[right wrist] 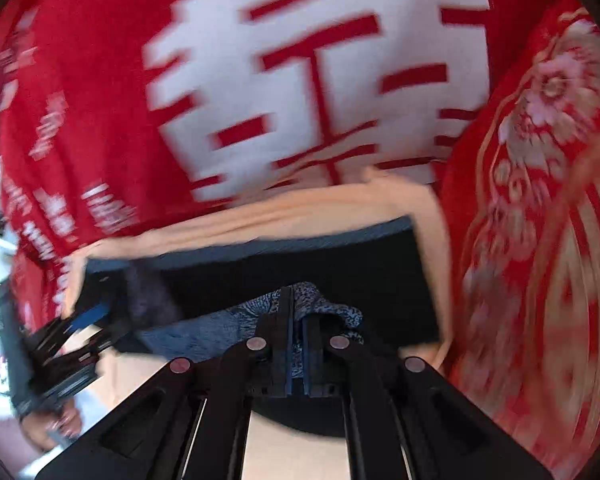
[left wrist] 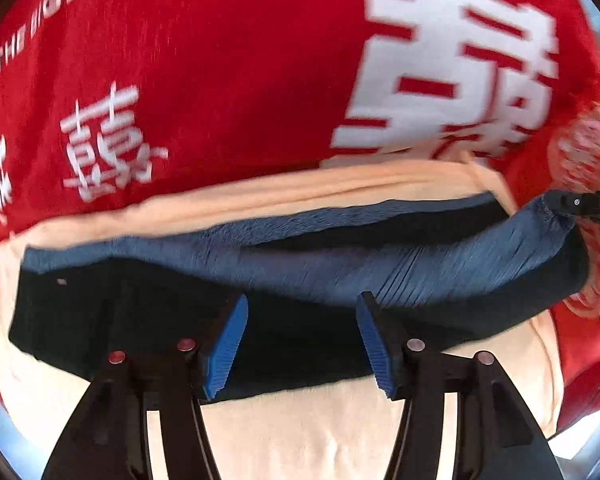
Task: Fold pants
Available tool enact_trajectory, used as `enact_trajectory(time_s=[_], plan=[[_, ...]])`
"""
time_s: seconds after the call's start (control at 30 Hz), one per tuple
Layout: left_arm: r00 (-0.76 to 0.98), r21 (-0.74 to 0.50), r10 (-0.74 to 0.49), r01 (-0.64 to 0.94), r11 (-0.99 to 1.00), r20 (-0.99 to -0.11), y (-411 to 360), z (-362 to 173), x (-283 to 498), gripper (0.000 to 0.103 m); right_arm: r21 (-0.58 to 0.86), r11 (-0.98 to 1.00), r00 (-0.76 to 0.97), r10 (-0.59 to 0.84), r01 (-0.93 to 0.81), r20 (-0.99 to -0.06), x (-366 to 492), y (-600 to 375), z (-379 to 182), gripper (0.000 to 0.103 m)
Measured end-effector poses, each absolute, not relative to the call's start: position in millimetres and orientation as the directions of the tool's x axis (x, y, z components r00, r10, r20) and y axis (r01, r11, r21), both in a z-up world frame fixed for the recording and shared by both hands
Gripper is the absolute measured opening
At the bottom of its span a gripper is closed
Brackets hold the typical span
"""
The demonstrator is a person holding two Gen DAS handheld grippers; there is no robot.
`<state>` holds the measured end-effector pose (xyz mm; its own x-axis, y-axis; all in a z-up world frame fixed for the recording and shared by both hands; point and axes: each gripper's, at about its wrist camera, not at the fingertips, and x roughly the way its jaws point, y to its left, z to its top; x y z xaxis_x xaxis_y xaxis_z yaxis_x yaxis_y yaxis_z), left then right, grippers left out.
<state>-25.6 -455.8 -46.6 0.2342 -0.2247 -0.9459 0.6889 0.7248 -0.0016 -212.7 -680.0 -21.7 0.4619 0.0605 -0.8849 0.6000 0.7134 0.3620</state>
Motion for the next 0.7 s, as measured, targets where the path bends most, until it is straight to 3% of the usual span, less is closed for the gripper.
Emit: enact_trajectory(time_s=[0.1, 0.17, 0.23, 0.27, 0.53, 0.67, 0.7], plan=[[0.279, 0.077, -0.151, 0.665, 0.742, -0.948, -468.1, -77.9, -13.0, 0.057, 0.303, 0.714, 0.401, 0.034, 0.631, -0.916, -193.2, -715.7, -50.1, 0.006], [0.271, 0.09, -0.12, 0.652, 0.753, -0.955, -477.3, -96.4, -5.4, 0.057, 0.261, 0.733, 0.359, 0.025, 0.628, -0.933, -181.2, -726.3, -64.0, 0.018], [0.265, 0.108, -0.085, 0.637, 0.763, -0.96, -486.6, -117.0, 1.4, 0.057, 0.287, 0.742, 0.371, 0.056, 0.605, -0.927, -173.8, -732.2, -68.9, 0.072], [0.259, 0.114, -0.072, 0.634, 0.765, -0.963, -491.1, -124.8, 3.9, 0.057, 0.3, 0.746, 0.389, 0.06, 0.594, -0.919, -173.2, -733.1, -67.2, 0.075], [0.277, 0.173, -0.016, 0.646, 0.744, -0.961, -510.9, -145.0, 6.5, 0.057, 0.355, 0.728, 0.46, 0.062, 0.586, -0.886, -192.7, -716.6, -33.9, 0.075], [0.284, 0.189, -0.006, 0.653, 0.733, -0.959, -514.7, -151.9, 9.2, 0.059, 0.258, 0.795, 0.373, 0.044, 0.549, -0.927, -206.6, -681.5, -45.0, 0.075], [0.287, 0.19, -0.007, 0.653, 0.733, -0.958, -515.3, -151.0, 10.0, 0.059, 0.245, 0.8, 0.36, 0.039, 0.548, -0.932, -207.0, -677.9, -50.9, 0.066]])
